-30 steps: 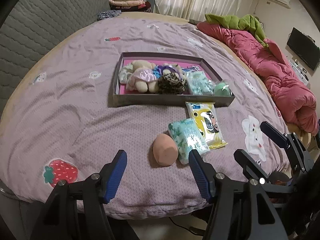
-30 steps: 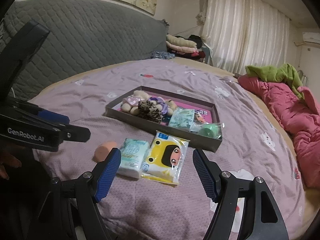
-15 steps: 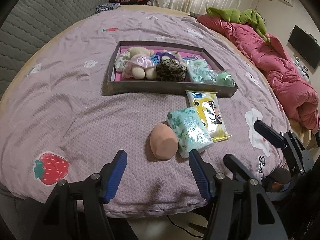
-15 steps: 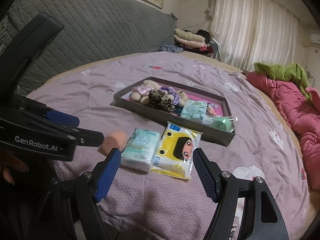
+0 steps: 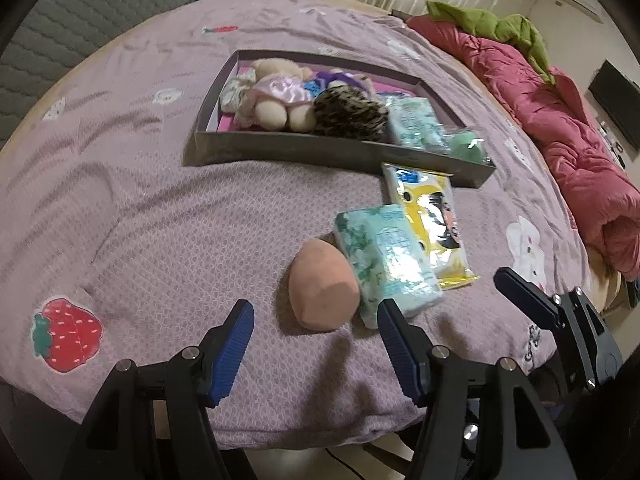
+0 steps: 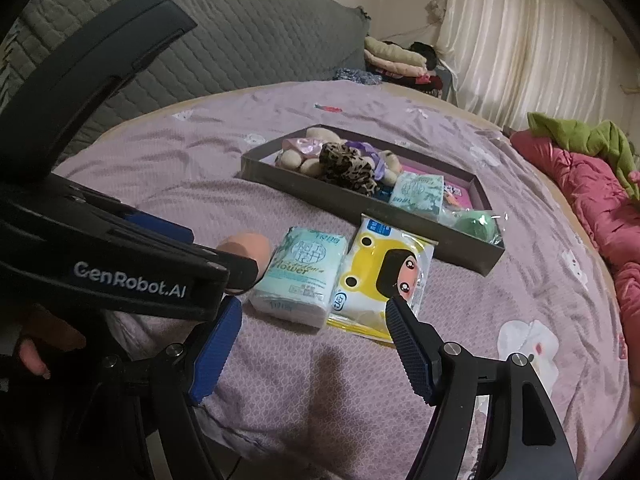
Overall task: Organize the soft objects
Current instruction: 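Move both tools toward the peach makeup sponge and the floral tissue pack, then grasp the floral tissue pack with right tool while left tool grasps the peach makeup sponge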
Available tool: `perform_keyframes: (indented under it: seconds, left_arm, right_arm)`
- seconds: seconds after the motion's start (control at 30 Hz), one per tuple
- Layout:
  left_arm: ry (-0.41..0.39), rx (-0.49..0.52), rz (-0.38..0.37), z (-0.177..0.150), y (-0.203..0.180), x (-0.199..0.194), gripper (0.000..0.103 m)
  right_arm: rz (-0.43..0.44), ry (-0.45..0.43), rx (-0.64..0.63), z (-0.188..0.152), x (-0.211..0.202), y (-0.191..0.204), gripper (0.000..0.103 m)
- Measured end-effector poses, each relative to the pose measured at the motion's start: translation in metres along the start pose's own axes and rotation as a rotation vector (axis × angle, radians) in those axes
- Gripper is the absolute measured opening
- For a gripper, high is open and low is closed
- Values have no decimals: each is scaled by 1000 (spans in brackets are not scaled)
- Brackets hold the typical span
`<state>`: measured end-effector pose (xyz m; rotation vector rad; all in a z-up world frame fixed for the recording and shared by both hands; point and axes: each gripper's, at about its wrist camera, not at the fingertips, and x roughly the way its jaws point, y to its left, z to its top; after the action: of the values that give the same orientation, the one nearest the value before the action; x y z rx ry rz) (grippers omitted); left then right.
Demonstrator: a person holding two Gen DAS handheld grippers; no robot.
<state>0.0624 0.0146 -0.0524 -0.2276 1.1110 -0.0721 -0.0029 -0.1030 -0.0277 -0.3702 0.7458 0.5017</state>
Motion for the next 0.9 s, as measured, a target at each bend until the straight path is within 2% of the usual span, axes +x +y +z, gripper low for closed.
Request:
perform_keyframes:
  seconds: [0.43,0.9]
  left_arm:
    - [16,-30,16,2,11,13,66]
    - [22,-76,-27,4,26,18,73]
  right_arm:
    - [2,24,0,2,29,8,76]
    - [-55,21,-23,9,61,6,75]
